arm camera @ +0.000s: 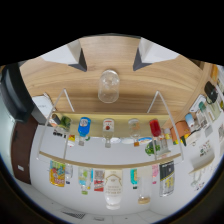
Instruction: Make me a cup of Mojito.
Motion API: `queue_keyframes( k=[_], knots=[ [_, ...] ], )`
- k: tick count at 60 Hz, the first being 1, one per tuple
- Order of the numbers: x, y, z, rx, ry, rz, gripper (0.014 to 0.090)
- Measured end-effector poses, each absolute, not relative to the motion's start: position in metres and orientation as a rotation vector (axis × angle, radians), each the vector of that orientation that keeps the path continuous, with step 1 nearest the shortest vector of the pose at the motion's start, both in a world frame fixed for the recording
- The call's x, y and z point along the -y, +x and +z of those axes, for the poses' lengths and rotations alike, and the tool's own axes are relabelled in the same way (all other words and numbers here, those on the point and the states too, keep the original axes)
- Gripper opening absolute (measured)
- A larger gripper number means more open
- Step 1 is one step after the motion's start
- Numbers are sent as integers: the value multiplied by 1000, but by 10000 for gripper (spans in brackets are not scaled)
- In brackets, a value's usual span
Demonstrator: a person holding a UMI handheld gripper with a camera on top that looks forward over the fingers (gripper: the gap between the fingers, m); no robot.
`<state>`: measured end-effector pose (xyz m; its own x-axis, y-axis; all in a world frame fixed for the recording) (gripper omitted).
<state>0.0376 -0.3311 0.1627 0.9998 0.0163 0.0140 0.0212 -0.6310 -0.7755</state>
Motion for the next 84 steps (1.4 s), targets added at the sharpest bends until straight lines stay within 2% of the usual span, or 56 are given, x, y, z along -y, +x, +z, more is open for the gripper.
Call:
queue_keyframes(
  k=[19,38,48,61,72,79,84],
  knots=[
    [357,41,165,32,-2255,2,859],
    [372,110,157,14,-2318,-15,860],
    [337,156,174,-3,-2280,-1,857],
    [260,189,197,0,-2218,49,852],
    [202,205,193,-21,-2202,77,849],
    [177,210,183,-26,-2213,73,801],
    [165,212,175,-29,-2227,74,720]
  ],
)
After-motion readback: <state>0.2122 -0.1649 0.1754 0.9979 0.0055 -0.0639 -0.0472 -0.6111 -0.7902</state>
